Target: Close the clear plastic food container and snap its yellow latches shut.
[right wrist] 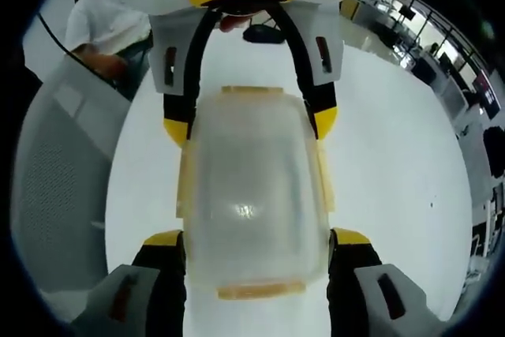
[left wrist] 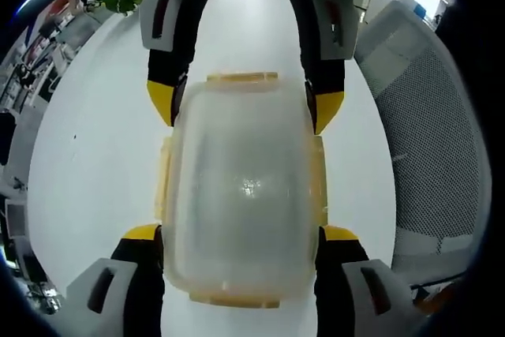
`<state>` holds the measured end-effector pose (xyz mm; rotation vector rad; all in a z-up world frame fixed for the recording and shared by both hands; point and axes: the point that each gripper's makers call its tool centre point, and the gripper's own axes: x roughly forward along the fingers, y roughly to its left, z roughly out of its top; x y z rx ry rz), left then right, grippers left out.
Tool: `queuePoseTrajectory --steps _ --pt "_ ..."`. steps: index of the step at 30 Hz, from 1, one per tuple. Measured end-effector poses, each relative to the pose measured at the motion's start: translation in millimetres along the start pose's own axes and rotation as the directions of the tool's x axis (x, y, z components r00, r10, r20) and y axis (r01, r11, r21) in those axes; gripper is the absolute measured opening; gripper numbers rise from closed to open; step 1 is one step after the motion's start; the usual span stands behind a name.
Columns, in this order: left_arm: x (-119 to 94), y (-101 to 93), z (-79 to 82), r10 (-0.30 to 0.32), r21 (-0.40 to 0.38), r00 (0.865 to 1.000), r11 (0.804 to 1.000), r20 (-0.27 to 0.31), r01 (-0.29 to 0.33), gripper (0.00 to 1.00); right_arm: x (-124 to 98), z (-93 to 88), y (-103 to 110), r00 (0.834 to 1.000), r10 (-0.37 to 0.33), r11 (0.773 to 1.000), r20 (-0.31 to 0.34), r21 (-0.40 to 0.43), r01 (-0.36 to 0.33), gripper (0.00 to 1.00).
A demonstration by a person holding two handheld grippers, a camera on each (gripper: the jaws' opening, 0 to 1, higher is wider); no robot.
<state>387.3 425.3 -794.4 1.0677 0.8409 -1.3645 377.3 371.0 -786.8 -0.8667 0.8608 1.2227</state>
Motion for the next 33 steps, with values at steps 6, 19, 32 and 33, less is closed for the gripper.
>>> queuePoseTrajectory --steps 6,19,32,33 --pt "2 6.9 0.2 -0.008 -0.009 1.000 1.000 -0.006 0.008 0.80 1 0.2 -6 1.000 -0.001 1.000 -0.007 0.000 0.001 0.73" --pt "5 22.6 -2.3 -0.001 -0.003 1.000 1.000 -0.008 0.001 0.80 2 0.7 -22 1.000 -0.004 1.000 -0.002 0.010 0.004 0.73" --pt "7 47.5 -4.2 0.007 0.005 1.000 1.000 -0.009 -0.007 0.81 5 2.0 -46 1.000 -0.010 1.000 -0.014 0.020 0.010 0.73" --pt "7 49.0 -4.2 0.009 0.003 1.000 1.000 -0.007 -0.009 0.81 6 1.9 -48 1.000 -0.009 1.000 -0.019 0.017 0.009 0.73"
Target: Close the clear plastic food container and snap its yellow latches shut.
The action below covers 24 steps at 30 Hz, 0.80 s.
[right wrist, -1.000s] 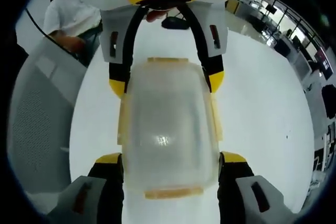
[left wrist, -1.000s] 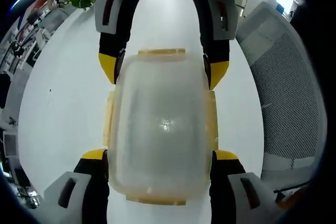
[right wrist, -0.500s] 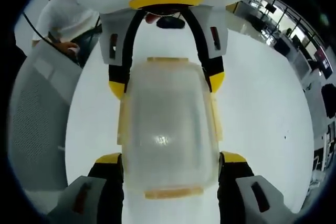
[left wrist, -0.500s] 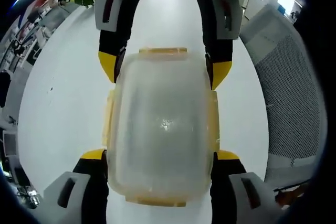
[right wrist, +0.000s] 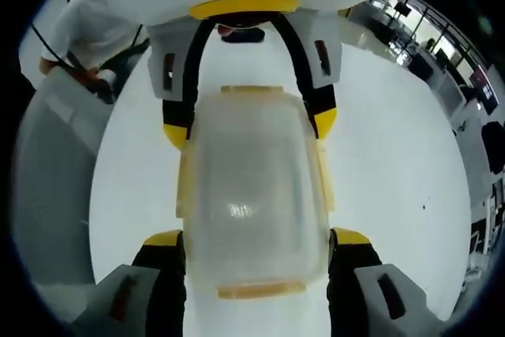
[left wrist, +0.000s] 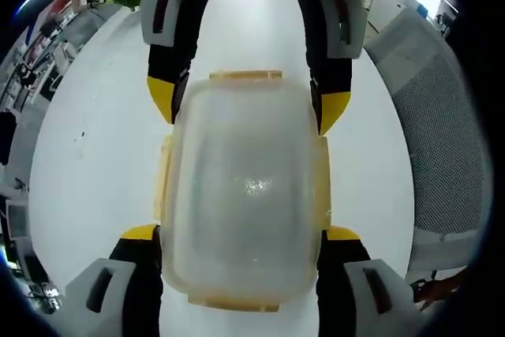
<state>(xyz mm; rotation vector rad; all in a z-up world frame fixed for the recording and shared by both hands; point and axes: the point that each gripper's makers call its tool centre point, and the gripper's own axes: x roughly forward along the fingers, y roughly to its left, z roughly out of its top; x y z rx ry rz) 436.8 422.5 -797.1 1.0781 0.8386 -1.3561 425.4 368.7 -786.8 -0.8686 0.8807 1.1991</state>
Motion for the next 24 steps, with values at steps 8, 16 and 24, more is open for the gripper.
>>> queuePoseTrajectory --steps 8,16,24 --pt "2 15.2 -1.1 0.006 -0.004 1.000 1.000 0.009 -0.006 0.81 2 0.6 -15 1.000 -0.003 1.000 -0.011 -0.002 0.003 0.73" --pt "3 32.6 -3.3 0.019 -0.021 1.000 1.000 0.019 -0.019 0.81 5 2.4 -34 1.000 0.002 1.000 0.006 -0.014 -0.002 0.73" --pt "5 48.2 -3.5 0.020 -0.022 0.999 1.000 0.027 -0.020 0.82 6 3.0 -49 1.000 0.003 1.000 0.010 -0.014 -0.003 0.74"
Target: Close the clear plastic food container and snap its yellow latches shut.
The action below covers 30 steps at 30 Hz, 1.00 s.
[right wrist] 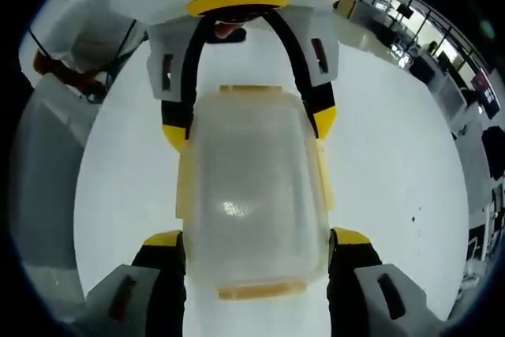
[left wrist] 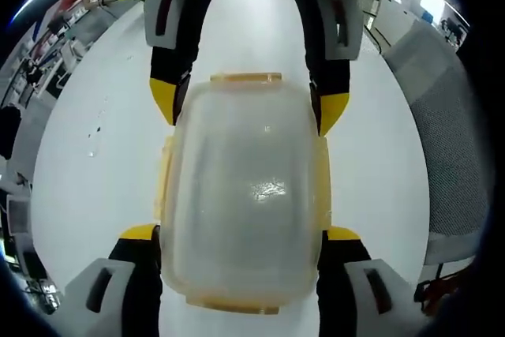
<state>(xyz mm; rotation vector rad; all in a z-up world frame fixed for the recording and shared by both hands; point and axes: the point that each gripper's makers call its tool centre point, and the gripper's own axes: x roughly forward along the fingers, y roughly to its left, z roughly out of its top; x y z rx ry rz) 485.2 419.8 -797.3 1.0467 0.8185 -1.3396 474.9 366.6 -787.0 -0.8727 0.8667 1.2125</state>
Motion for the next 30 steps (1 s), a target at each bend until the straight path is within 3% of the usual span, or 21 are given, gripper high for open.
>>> queuePoseTrajectory --steps 14,23,25,27,30 --pt "1 0.2 0.5 0.005 0.002 1.000 1.000 -0.013 -0.005 0.82 -1 -0.6 0 1.000 -0.001 1.000 0.006 -0.002 0.001 0.74" --pt "-1 -1.8 -1.1 0.004 0.016 1.000 1.000 -0.015 -0.004 0.85 -5 1.6 1 0.999 -0.011 1.000 0.048 -0.022 0.012 0.74" --pt "-2 -5.5 1.4 -0.011 -0.003 1.000 1.000 0.024 0.011 0.90 -7 6.2 0 0.995 -0.026 0.999 0.101 -0.021 0.029 0.74" --pt "-4 -7.7 9.2 -0.011 -0.021 0.995 1.000 0.104 0.013 0.92 -9 13.0 1 0.983 -0.036 0.999 0.178 0.036 0.030 0.75" --pt "-8 -2.1 12.1 0.041 -0.063 0.980 0.998 0.195 -0.029 0.90 -12 20.8 1 0.962 -0.069 0.997 0.263 0.042 0.060 0.73"
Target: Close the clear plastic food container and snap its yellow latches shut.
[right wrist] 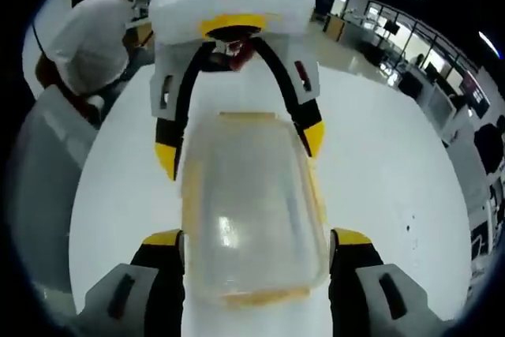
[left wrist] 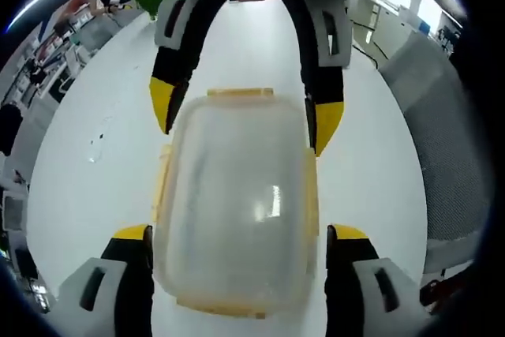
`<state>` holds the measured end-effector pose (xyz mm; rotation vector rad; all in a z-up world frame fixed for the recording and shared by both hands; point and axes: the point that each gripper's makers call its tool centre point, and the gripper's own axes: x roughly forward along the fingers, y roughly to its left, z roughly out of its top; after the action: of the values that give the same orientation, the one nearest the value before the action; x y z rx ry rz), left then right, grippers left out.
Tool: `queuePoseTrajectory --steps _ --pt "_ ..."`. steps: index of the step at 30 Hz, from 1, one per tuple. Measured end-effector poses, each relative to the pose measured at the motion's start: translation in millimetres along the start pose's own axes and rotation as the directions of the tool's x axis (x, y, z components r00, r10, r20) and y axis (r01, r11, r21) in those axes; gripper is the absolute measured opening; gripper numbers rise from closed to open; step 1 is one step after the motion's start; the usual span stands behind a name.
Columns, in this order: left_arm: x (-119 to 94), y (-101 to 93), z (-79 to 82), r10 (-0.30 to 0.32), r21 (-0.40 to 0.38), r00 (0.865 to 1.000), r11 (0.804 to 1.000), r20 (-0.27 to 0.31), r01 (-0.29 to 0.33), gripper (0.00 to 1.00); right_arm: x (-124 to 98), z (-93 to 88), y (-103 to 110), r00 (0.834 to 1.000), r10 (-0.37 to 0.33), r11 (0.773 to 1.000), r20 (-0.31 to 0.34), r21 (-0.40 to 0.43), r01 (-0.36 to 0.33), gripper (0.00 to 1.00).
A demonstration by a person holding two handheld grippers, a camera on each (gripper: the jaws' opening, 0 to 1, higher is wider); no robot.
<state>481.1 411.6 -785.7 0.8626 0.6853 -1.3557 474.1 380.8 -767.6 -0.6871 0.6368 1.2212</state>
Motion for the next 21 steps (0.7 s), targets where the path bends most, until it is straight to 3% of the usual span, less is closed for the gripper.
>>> queuePoseTrajectory --steps 5,7,10,13,14,17,21 --pt "-4 0.3 2.3 0.058 -0.080 0.988 0.996 0.145 -0.046 0.89 2 4.1 3 0.996 -0.041 0.996 0.079 0.083 0.034 0.72" --pt "-7 -0.5 3.3 0.081 -0.097 0.981 0.993 0.174 -0.065 0.89 0 7.6 2 0.990 -0.071 0.991 0.119 0.125 0.056 0.72" --pt "-10 1.7 10.9 0.129 -0.142 0.961 0.985 0.243 -0.096 0.88 -3 11.1 0 0.977 -0.132 0.980 0.167 0.173 0.102 0.72" --pt "-16 5.4 16.5 0.198 -0.218 0.934 0.966 0.297 -0.135 0.87 -9 15.5 -2 0.956 -0.209 0.970 0.204 0.170 0.176 0.71" --pt "-18 6.5 16.4 0.215 -0.238 0.929 0.960 0.302 -0.145 0.85 -10 15.2 -2 0.953 -0.223 0.966 0.205 0.180 0.188 0.70" --pt "-20 2.2 13.7 0.224 -0.233 0.931 0.959 0.287 -0.159 0.80 -15 15.2 -7 0.933 -0.285 0.942 0.219 0.244 0.230 0.68" --pt "-23 -5.8 21.2 0.232 -0.288 0.914 0.948 0.332 -0.136 0.78 -20 11.5 -6 0.924 -0.311 0.924 0.224 0.298 0.239 0.65"
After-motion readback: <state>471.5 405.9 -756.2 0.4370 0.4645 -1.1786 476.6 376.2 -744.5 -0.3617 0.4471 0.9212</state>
